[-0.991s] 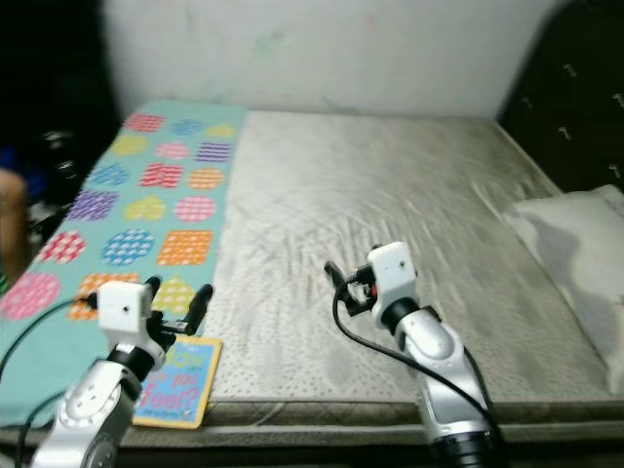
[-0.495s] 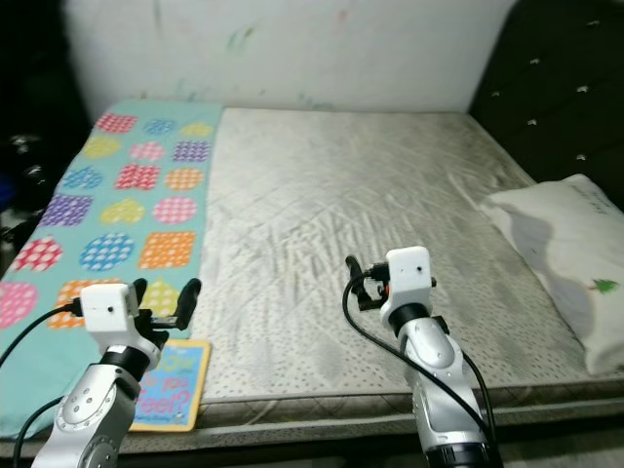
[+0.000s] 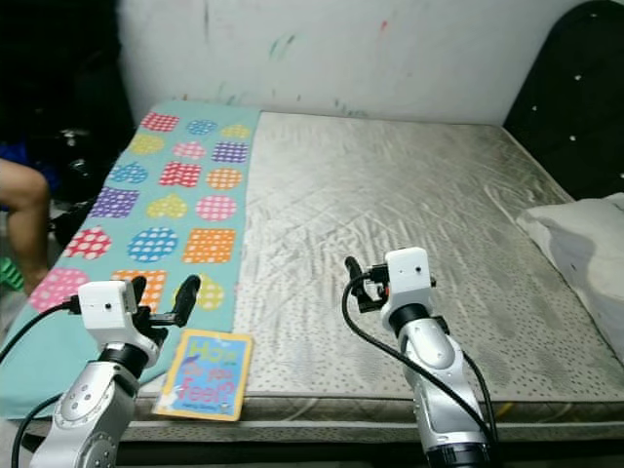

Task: Clean up the room

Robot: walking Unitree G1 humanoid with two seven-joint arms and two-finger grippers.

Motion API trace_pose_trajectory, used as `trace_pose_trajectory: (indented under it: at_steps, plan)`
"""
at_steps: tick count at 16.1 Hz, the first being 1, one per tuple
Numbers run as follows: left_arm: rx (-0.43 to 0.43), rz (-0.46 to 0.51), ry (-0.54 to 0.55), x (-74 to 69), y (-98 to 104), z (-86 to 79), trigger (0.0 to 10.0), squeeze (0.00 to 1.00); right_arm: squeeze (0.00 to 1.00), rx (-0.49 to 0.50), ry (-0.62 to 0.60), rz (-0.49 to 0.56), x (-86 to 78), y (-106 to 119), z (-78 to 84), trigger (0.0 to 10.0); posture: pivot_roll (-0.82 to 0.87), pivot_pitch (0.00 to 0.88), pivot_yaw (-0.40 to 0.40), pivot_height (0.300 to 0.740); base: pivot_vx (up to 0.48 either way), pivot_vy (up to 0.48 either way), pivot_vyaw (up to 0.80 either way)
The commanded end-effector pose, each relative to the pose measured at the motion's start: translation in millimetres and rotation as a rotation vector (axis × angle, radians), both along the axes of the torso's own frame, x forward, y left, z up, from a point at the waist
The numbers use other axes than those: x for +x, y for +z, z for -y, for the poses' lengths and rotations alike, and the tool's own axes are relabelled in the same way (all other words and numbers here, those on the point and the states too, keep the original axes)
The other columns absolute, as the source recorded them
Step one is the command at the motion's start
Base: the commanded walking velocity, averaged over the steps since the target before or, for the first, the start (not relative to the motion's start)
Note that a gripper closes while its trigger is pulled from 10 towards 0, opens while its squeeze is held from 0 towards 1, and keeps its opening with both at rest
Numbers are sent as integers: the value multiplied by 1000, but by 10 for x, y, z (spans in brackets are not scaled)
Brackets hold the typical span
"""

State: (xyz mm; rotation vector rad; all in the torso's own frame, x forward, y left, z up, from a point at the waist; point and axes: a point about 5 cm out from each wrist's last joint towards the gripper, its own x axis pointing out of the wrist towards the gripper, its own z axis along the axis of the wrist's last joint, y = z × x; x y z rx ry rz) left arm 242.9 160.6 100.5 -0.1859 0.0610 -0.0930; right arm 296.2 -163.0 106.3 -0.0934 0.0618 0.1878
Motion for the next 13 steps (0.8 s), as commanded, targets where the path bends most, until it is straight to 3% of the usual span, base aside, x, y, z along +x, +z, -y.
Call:
trace_pose_trajectory:
  at_steps: [1,13]
  plan:
    - [-2,8,-3,13,35,15,10000,0,0,-11,-11,17,36,38,28,10000,-19,0,-40,740,0,390,0]
    - [-3,20,6,55,45,21,10000,0,0,-20,4,32,113,56,-7,10000,-13,0,-46,740,0,438,0]
